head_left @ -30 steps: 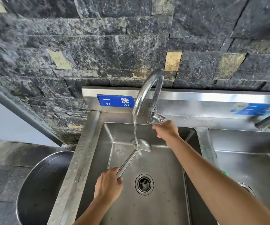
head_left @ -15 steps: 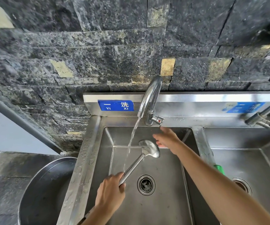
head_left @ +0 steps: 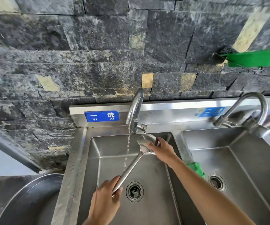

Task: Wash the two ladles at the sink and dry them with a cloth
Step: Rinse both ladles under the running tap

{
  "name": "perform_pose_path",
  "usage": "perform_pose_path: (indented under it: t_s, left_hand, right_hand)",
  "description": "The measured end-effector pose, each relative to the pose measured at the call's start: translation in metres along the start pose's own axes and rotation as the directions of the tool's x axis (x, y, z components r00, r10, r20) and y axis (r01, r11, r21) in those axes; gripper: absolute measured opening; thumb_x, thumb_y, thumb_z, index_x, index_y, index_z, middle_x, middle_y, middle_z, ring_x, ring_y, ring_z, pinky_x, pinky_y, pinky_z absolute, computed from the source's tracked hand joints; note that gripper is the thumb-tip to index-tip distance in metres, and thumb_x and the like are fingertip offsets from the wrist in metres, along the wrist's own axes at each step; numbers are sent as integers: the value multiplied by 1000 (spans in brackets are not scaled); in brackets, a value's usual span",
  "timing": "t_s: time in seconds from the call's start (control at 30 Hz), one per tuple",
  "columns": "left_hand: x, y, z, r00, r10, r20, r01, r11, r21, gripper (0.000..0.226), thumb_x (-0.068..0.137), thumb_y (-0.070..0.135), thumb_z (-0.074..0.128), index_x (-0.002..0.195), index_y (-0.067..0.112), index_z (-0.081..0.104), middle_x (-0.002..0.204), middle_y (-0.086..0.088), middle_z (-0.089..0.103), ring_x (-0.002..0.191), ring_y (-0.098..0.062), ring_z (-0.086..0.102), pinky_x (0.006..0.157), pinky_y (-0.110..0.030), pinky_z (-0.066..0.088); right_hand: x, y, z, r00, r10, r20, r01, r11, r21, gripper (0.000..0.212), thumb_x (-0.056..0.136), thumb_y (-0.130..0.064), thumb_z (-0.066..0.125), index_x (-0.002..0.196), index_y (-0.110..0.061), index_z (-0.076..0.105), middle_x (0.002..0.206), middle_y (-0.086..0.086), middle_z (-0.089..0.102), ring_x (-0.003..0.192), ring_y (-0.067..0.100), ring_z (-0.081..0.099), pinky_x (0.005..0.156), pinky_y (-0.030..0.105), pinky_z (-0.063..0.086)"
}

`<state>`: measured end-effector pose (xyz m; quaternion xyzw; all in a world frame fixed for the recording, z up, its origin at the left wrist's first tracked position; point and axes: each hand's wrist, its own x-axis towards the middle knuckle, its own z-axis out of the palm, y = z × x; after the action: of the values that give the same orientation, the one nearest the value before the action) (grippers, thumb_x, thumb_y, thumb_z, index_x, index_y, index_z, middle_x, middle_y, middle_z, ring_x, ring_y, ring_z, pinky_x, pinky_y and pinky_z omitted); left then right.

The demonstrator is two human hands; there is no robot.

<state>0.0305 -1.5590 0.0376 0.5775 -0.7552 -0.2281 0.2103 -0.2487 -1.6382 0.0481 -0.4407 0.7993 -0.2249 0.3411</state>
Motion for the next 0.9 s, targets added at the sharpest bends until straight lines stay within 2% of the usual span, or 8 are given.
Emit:
perform_pose_path:
  t_s: [0.1,0.17,0.23,0.37,0.43,0.73,0.87,0.9]
  left_hand:
    - [-1,0,-1,1000,10,29,-10,1000,-14,55,70,26,82,112,47,53,68,15,58,55,-7,60,43,-4,29]
    - [-3,-1,1,999,18,34,-17,1000,-18,53,69,27,83,110,46,56,69,17,59,58,-7,59,43,-1,30]
    - [-4,0,3,999,33,35,-32,999,-24,51,68,25,85,108,44,61,69,16,60,58,-7,59,46,-1,30]
    - [-5,4,8,998,21,67,-19,999,-33,34,80,37,71,110,45,60,69,13,58,60,-7,59,56,-18,46]
    - [-2,9,10,990,17,137,-14,1000,-23,30,85,46,59,115,46,54,66,12,56,62,-8,57,60,-21,48]
    - [33,48,48,969,-63,240,46,996,75,23,94,50,46,111,35,48,79,6,67,80,-21,66,70,-35,52]
    - [36,69,71,972,-87,219,74,995,69,15,97,42,49,99,29,55,73,5,63,73,-16,62,65,-34,46]
    - [38,74,79,969,-103,226,94,994,47,15,98,38,50,93,27,57,69,4,61,68,-16,61,65,-34,47]
  right_hand:
    - [-2,-1,-6,996,51,-67,-45,995,87,65,81,-62,63,129,-19,60,116,6,70,102,26,67,76,32,50]
    - [1,-1,-10,979,181,-90,-150,950,275,51,84,-55,67,113,-12,67,116,13,71,100,29,67,83,43,57]
    - [1,0,-16,944,327,-46,-256,813,523,35,87,-42,73,91,-7,69,111,20,71,91,28,69,84,46,61]
    - [-5,6,-29,887,456,77,-298,437,849,15,89,-2,72,98,5,61,119,24,63,109,34,64,88,47,59]
    - [-6,6,-35,882,459,106,-294,363,884,11,88,9,68,89,6,57,114,25,61,100,34,65,84,44,58]
    - [12,10,-53,896,436,79,-251,353,901,15,85,10,72,75,6,61,79,17,68,43,20,69,73,43,64]
    - [27,28,-65,925,373,77,-259,470,844,10,94,-5,66,94,5,66,97,22,73,69,27,74,80,42,62]
    - [32,40,-68,938,341,57,-268,612,744,22,99,-14,59,105,6,67,103,23,73,80,32,74,82,43,60]
